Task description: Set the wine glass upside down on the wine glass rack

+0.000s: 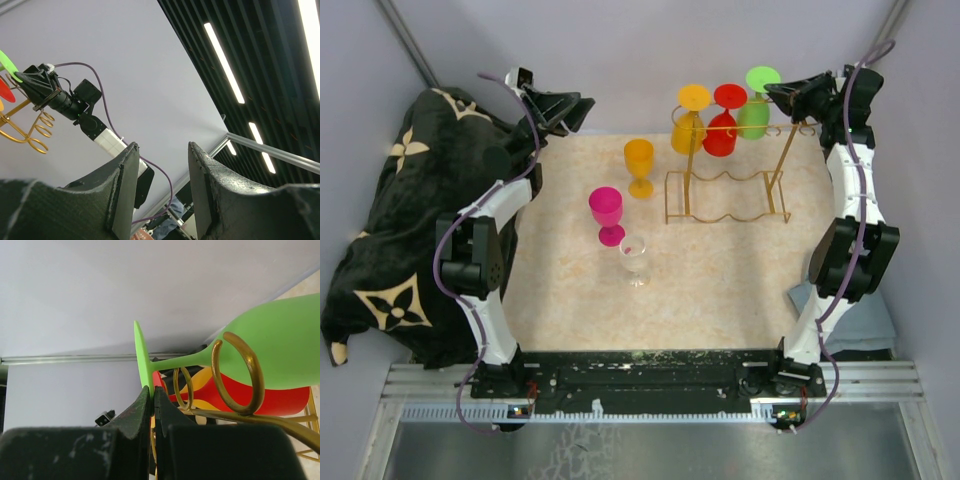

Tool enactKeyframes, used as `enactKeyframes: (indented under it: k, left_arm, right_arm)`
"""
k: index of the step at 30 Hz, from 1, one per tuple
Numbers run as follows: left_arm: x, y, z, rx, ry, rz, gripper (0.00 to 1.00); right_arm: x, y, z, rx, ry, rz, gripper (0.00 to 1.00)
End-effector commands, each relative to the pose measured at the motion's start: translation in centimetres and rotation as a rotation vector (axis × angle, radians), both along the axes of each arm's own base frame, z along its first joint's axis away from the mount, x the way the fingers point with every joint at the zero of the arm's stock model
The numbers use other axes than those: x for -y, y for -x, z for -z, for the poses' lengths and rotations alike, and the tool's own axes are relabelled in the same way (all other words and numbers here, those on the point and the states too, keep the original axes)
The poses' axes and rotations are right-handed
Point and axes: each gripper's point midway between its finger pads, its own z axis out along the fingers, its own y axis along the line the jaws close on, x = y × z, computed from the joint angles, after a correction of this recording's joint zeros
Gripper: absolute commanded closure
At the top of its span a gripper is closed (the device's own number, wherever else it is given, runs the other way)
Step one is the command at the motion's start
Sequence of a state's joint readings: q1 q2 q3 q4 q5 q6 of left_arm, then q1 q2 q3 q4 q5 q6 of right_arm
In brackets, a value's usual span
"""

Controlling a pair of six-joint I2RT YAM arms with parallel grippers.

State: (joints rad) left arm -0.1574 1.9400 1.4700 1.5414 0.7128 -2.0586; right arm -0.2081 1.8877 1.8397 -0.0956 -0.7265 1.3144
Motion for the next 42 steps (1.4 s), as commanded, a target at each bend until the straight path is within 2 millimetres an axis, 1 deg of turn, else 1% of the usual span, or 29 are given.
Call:
enactKeyframes:
  k: [1,8,21,25,31,42]
  left_arm:
    - [-1.0,6.2,-3.1,0.206,0.065,0.074,0.5]
    - [-1.0,6.1,-3.1,0.201,0.065,0.073,0.5]
    - [-1.0,6.2,-3.2,0.206,0.069,0.075,0.5]
    - [-1.0,6.2,-3.1,0.207,0.068,0.074,0.5]
    - [-1.0,6.0,-3.0,0.203,0.068,0.074,0.5]
    - [-1.0,6.1,-2.8,0.198,0.07,0.076,0.5]
  right_arm:
    - [-0.3,2.1,-5.8,0.14,-0.003,-0.009,1.0]
    - [-0.4,2.4,-6.0,0.118,-0.031,-0.005,1.0]
    - [0.2,2.4,-5.9,0.064,-0.032,0.052,1.0]
    - [0.1,2.9,-6.0,0.065,-0.032,0.05,1.0]
    - [-0.1,3.8,-6.6,0.08,-0.019,0.048,1.0]
    - [-0.3,4.6,-6.0,0.066,-0.019,0.043,1.0]
